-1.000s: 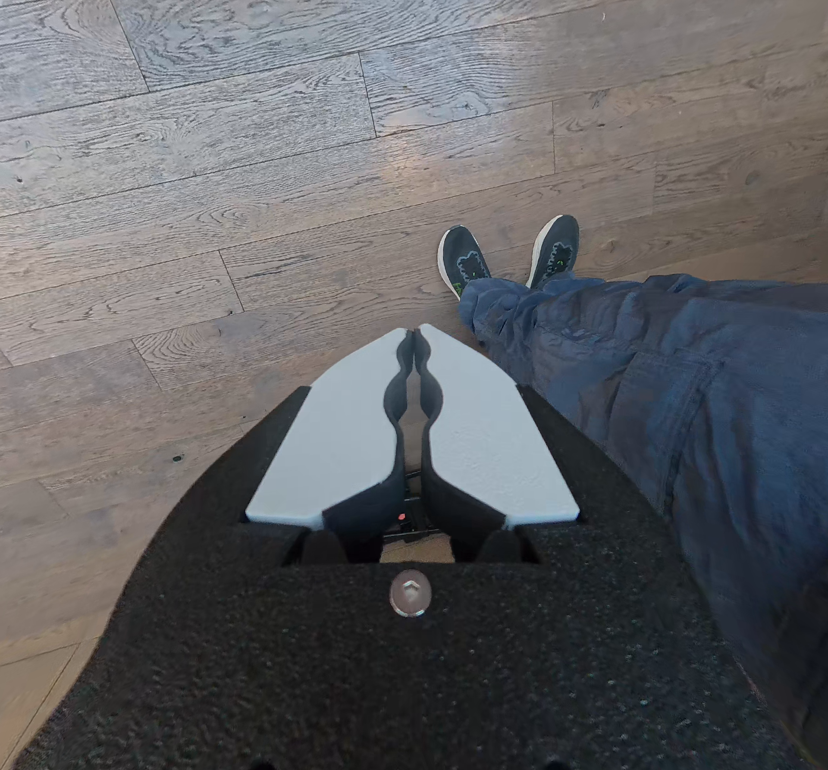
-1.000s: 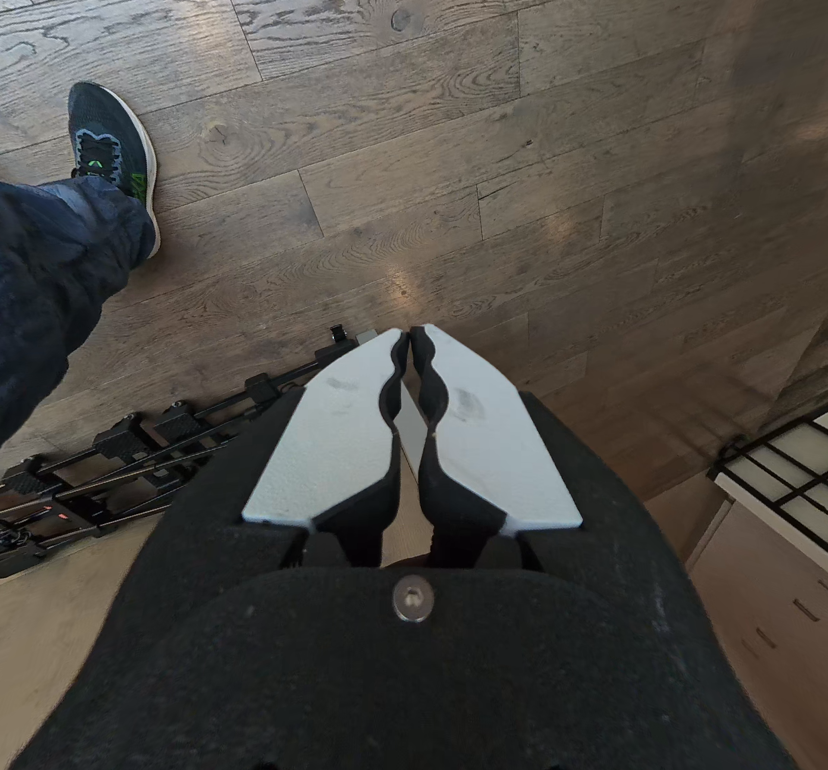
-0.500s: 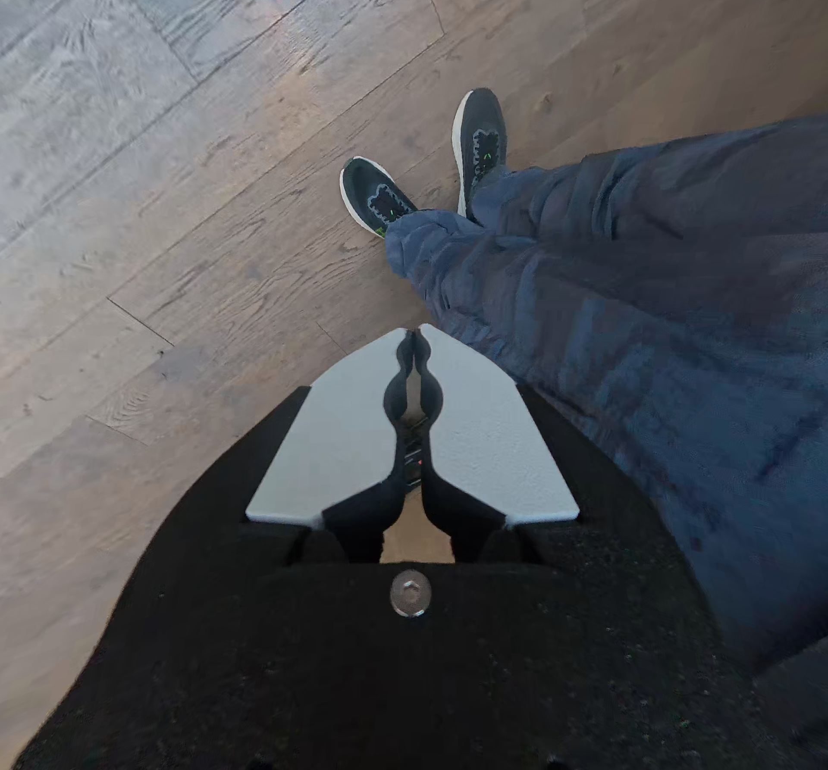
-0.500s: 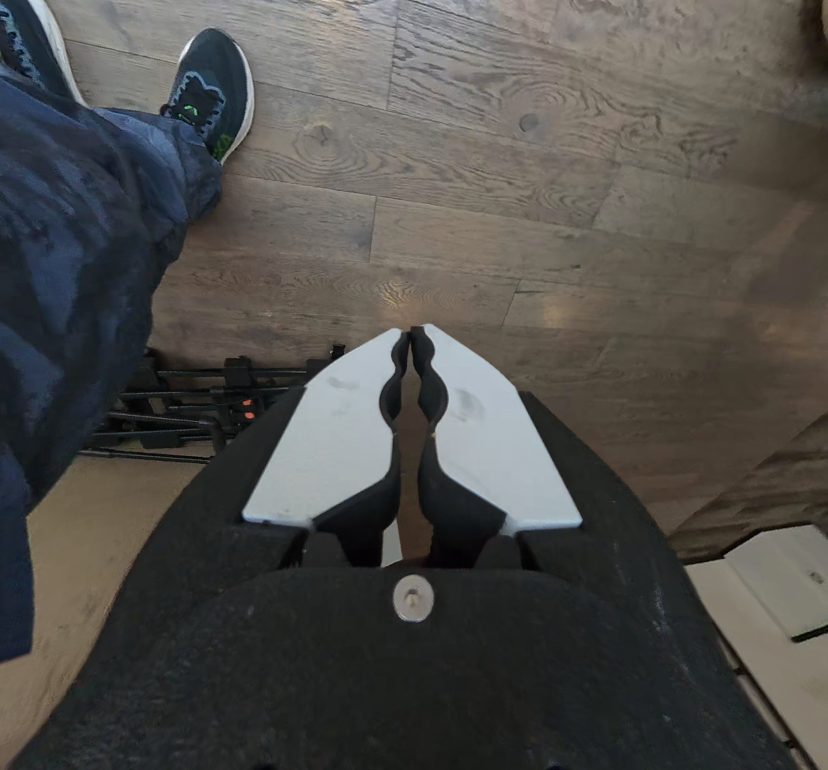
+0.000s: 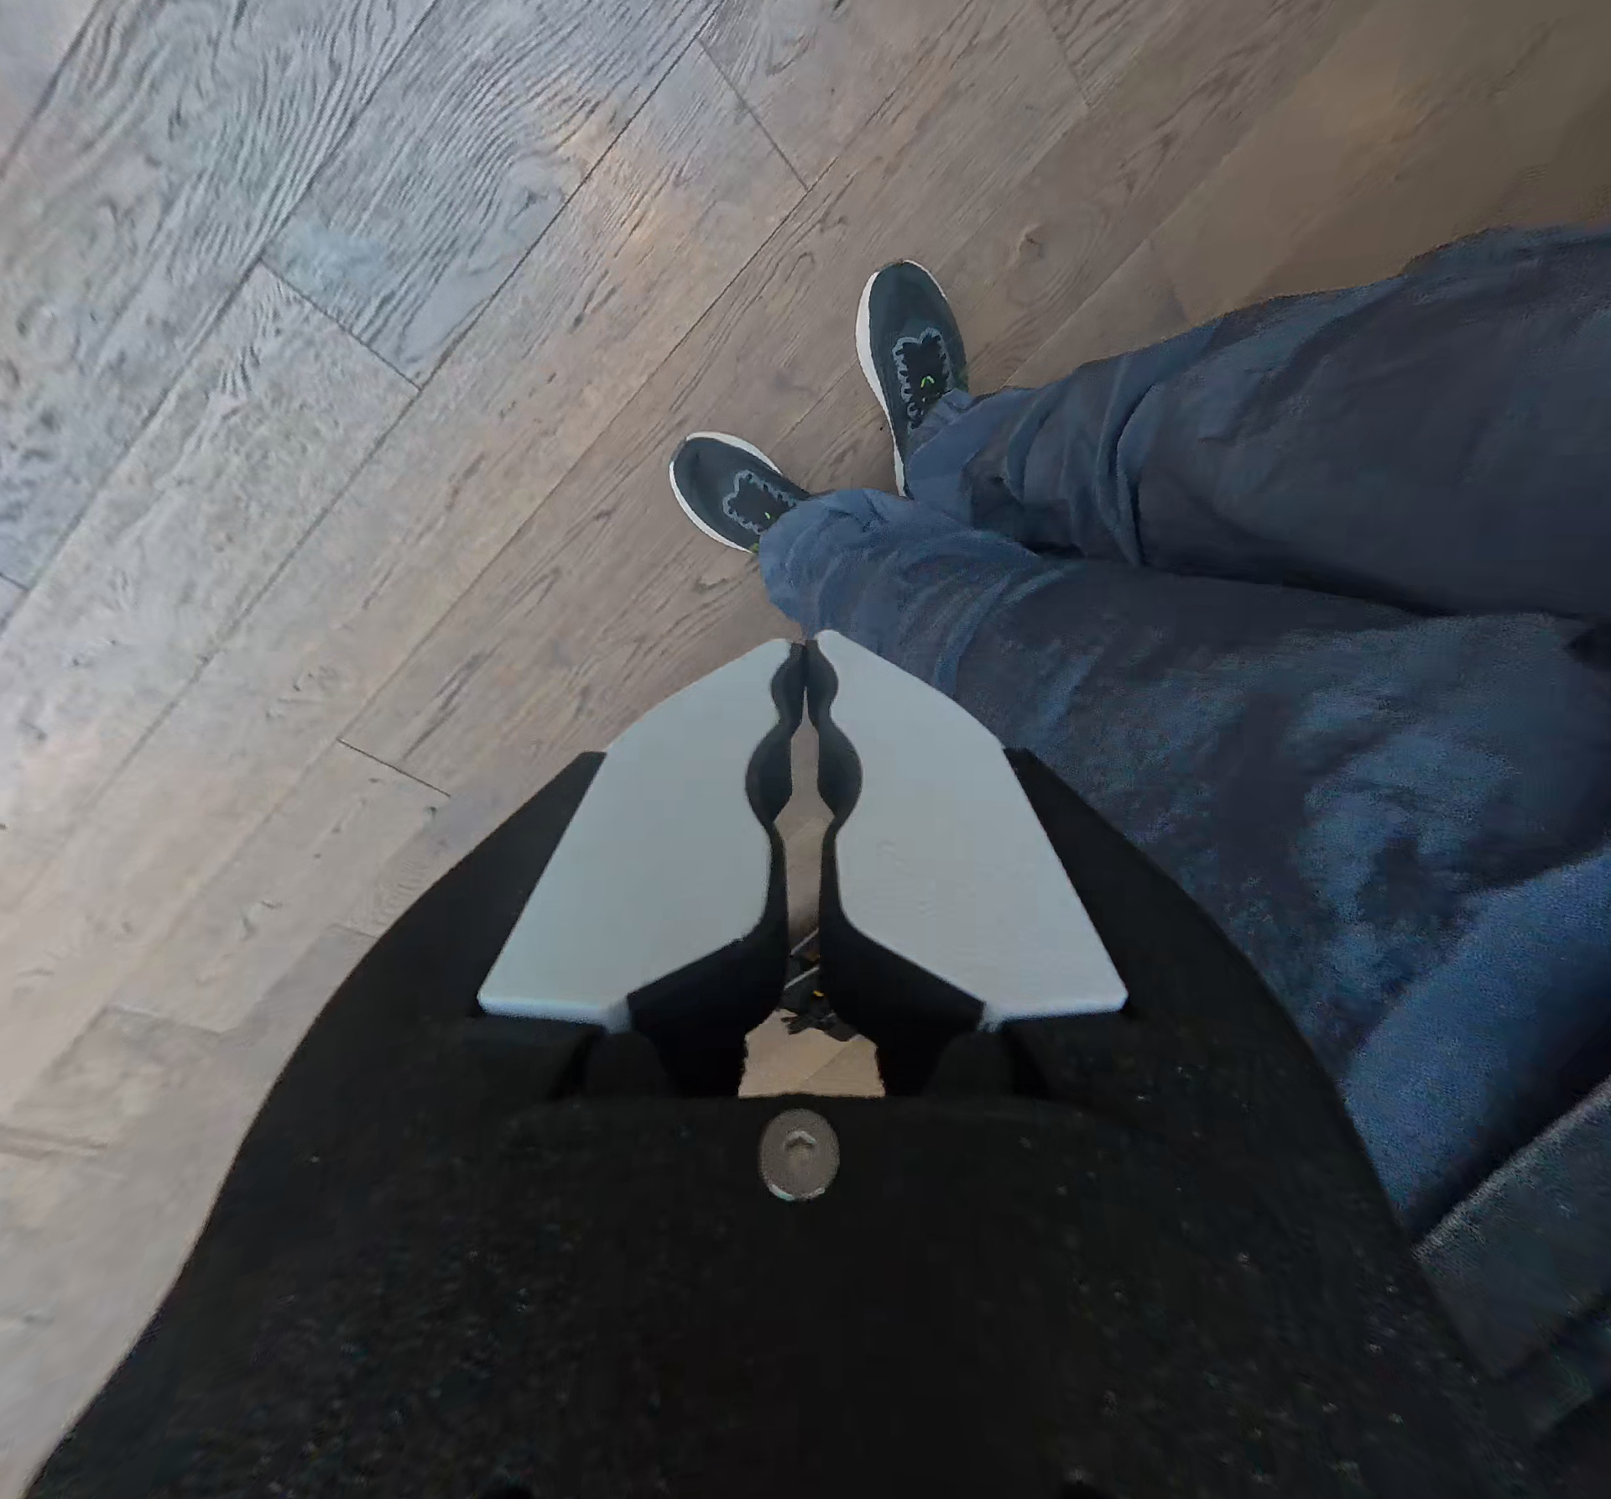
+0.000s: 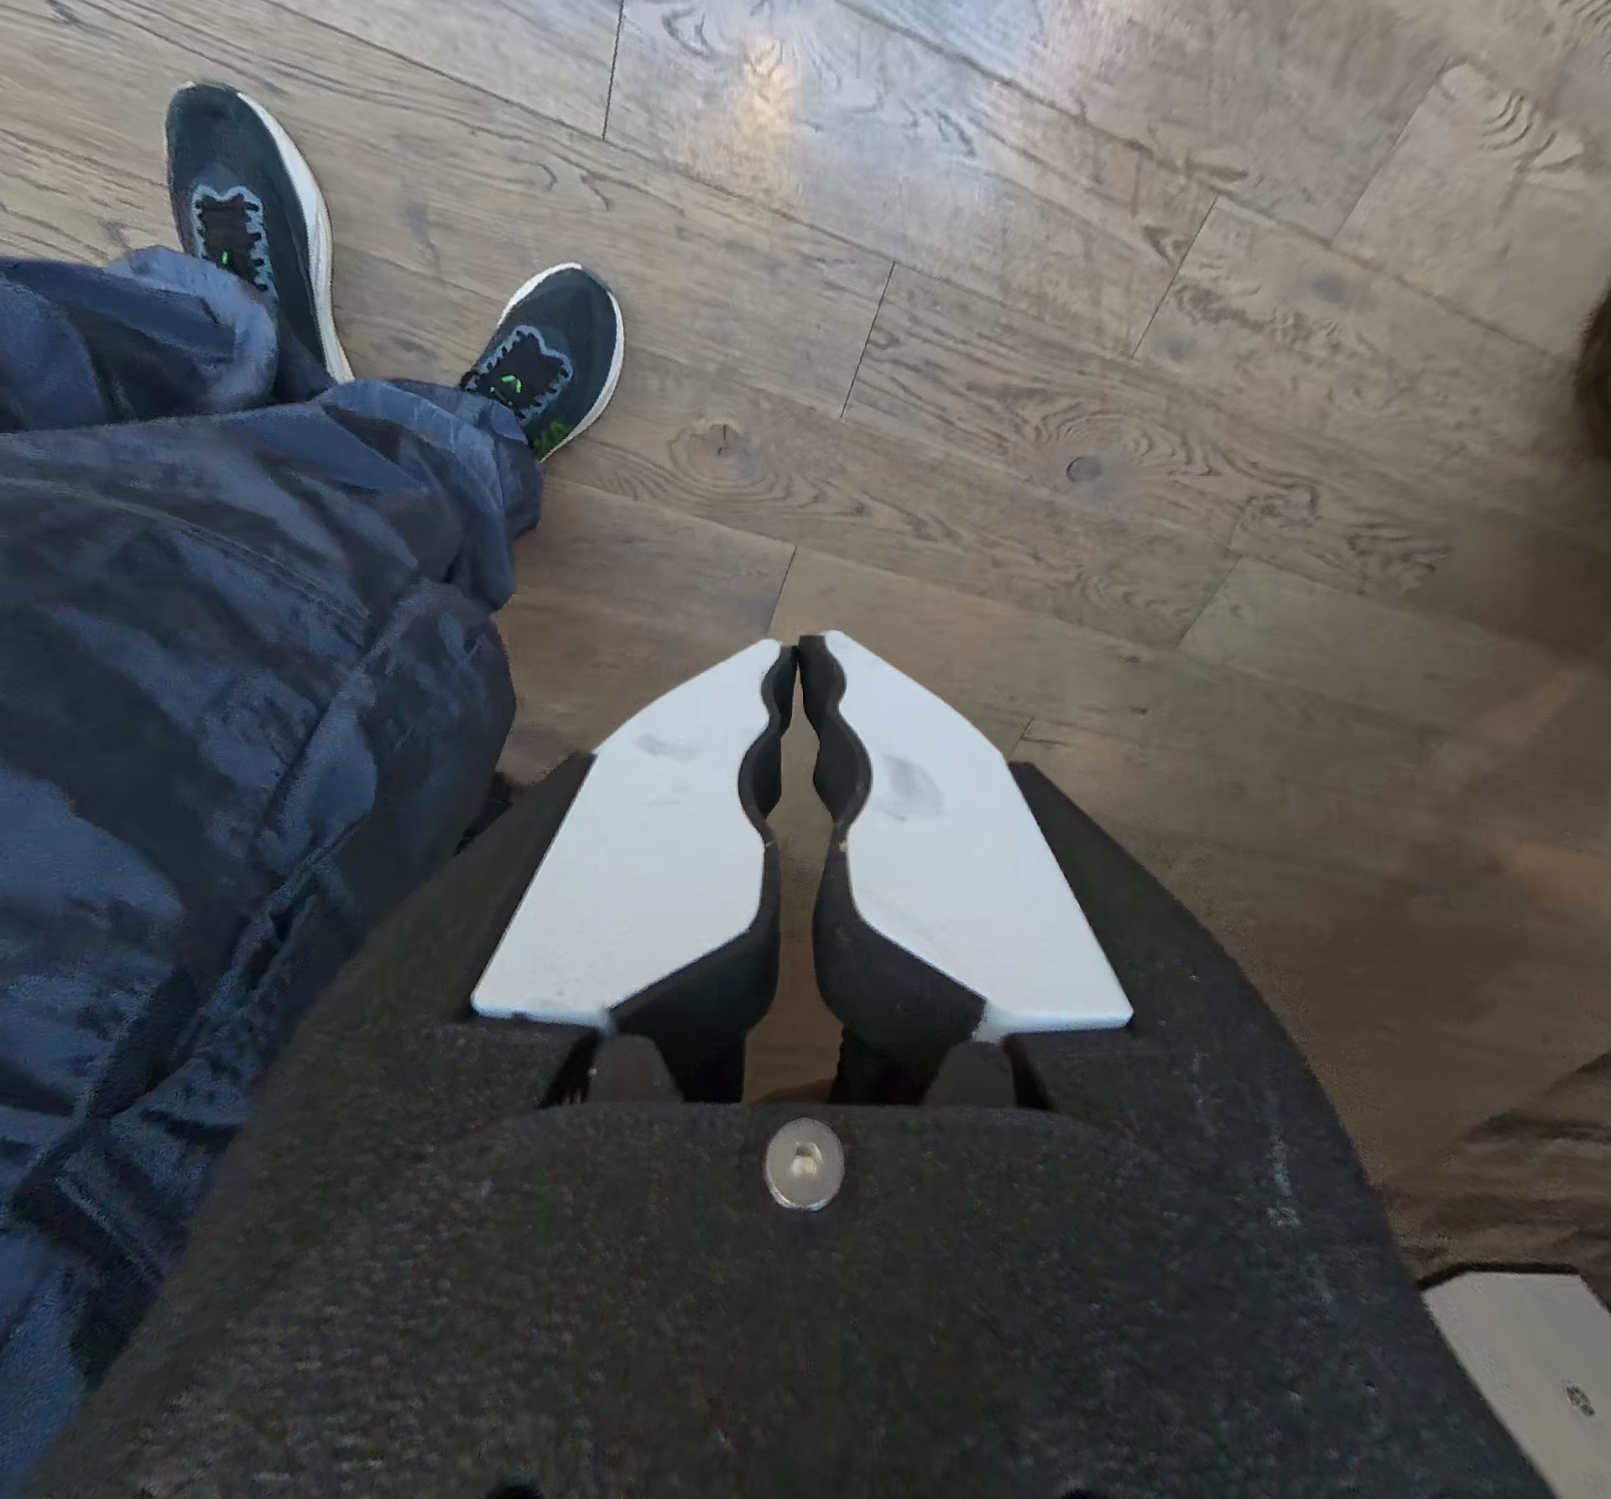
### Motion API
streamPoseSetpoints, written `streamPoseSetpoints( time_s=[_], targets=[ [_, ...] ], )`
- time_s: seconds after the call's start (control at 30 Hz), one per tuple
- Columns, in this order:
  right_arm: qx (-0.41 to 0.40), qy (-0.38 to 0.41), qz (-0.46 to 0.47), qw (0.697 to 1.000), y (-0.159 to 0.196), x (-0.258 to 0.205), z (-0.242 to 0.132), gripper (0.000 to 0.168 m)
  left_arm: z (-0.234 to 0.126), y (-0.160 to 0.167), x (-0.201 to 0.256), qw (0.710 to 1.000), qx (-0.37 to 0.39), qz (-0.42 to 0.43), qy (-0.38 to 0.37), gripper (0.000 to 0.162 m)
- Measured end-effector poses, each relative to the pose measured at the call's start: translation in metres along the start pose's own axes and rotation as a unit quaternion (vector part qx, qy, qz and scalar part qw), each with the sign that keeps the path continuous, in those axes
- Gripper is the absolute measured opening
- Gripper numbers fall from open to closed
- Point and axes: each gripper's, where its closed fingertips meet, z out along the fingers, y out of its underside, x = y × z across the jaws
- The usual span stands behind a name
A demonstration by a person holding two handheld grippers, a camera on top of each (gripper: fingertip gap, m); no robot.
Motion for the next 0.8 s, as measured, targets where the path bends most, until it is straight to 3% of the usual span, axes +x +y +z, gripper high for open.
streamPoseSetpoints(
  time_s=[0.2,0.4,0.57,0.8],
  targets=[
    [-0.073,-0.006,-0.014,0.997,0.031,0.02,0.021,0.002,0.004,0.051,-0.033,0.991,-0.005,-0.135,-0.007,0.0],
    [-0.08,-0.016,-0.032,0.996,-0.02,0.018,0.023,0.002,0.011,0.082,-0.076,0.964,-0.006,-0.266,0.015,0.0],
    [-0.085,0.006,-0.045,0.995,-0.119,0.021,0.019,0.002,0.007,0.061,-0.137,0.965,-0.03,-0.258,0.028,0.0],
    [0.03,0.04,-0.075,0.996,-0.358,0.022,-0.023,0.002,-0.044,-0.069,-0.253,0.981,0.046,-0.184,0.025,0.0]
  ],
)
